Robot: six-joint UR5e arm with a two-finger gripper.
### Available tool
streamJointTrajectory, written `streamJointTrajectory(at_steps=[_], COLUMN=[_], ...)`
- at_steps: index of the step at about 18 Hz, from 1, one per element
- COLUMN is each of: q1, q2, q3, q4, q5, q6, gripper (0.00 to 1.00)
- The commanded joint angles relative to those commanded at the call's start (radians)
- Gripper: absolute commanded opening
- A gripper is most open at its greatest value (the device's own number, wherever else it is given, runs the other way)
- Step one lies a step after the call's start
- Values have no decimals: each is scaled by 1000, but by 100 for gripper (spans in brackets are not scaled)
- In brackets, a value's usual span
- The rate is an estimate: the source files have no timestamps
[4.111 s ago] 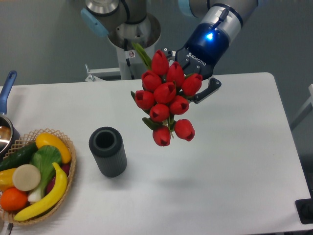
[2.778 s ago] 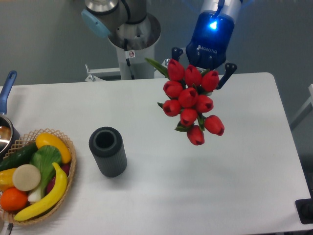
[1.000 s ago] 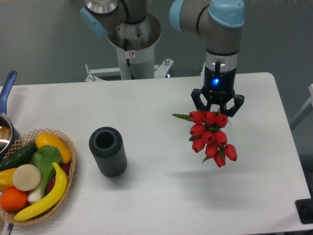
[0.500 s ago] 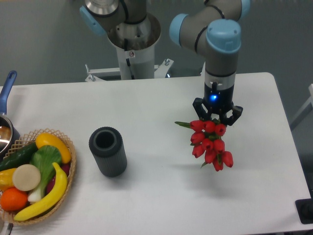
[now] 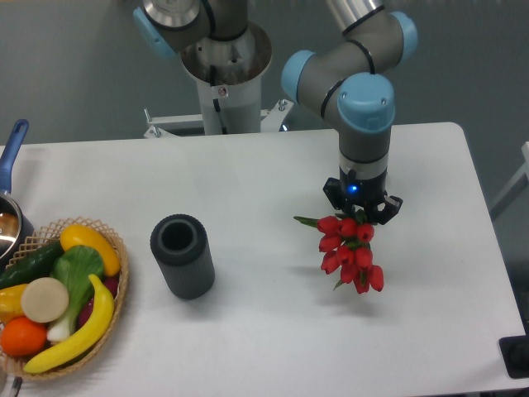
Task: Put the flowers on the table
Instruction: 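Lower the held tulips toward the table surface beside the vase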
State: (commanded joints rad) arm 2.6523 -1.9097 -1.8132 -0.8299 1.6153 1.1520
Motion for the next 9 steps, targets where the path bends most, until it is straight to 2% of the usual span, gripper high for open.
streamJointTrajectory(at_steps=[6,7,8,9], q1=[-23,-23,-23,-23], q2=[-41,-43,-43,-43], q3=[0,0,-2,-5], q4=[-3,-3,-3,5], q5=[-6,-8,-8,-12], q6=[-3,-3,-3,-8], gripper=[42,46,54,71])
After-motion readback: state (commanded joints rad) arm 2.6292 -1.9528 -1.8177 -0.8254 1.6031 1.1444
